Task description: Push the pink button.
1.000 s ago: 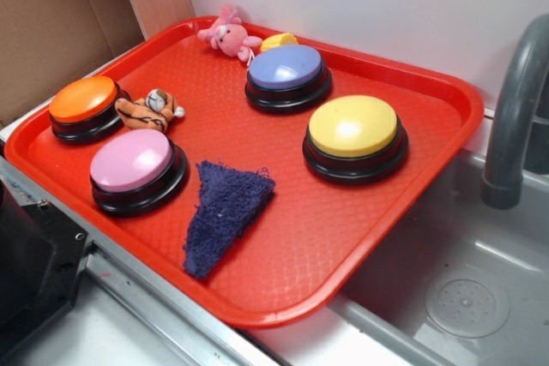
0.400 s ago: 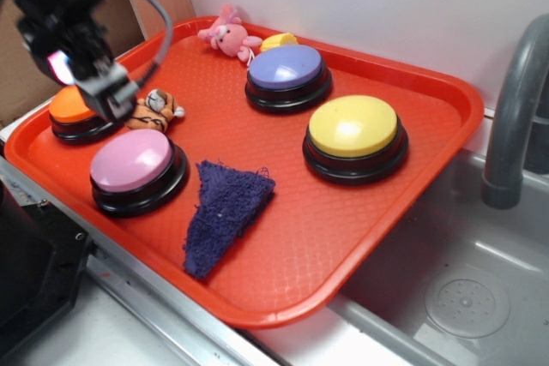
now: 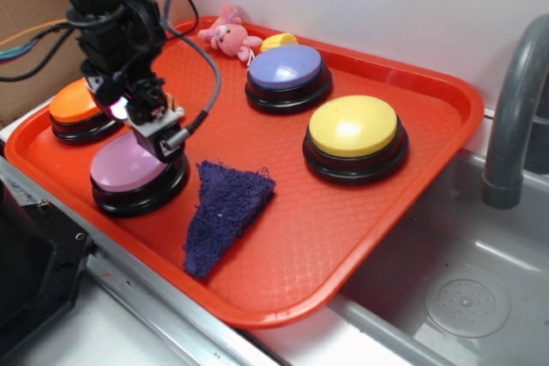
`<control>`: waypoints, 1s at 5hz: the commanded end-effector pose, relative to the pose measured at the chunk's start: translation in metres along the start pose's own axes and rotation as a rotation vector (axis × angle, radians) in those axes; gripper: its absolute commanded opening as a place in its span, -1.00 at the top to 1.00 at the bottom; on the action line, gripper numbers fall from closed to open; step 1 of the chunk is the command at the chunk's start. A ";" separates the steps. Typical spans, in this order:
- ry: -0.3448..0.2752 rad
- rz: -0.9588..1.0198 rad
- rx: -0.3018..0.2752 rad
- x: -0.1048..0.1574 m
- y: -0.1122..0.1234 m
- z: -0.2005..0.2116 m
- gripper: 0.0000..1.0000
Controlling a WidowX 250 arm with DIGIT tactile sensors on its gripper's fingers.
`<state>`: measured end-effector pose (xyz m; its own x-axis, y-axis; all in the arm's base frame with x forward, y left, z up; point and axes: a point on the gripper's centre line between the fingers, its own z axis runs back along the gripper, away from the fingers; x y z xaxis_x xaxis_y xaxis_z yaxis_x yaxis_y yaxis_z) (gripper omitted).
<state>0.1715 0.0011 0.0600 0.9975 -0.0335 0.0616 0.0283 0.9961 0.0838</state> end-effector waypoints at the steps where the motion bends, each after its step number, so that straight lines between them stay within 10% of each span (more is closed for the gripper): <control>1: 0.000 -0.082 -0.017 -0.004 0.018 -0.022 -1.00; 5: -0.027 -0.038 0.033 0.004 0.010 0.062 -1.00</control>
<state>0.1633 0.0062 0.1122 0.9972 -0.0609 0.0430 0.0555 0.9915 0.1173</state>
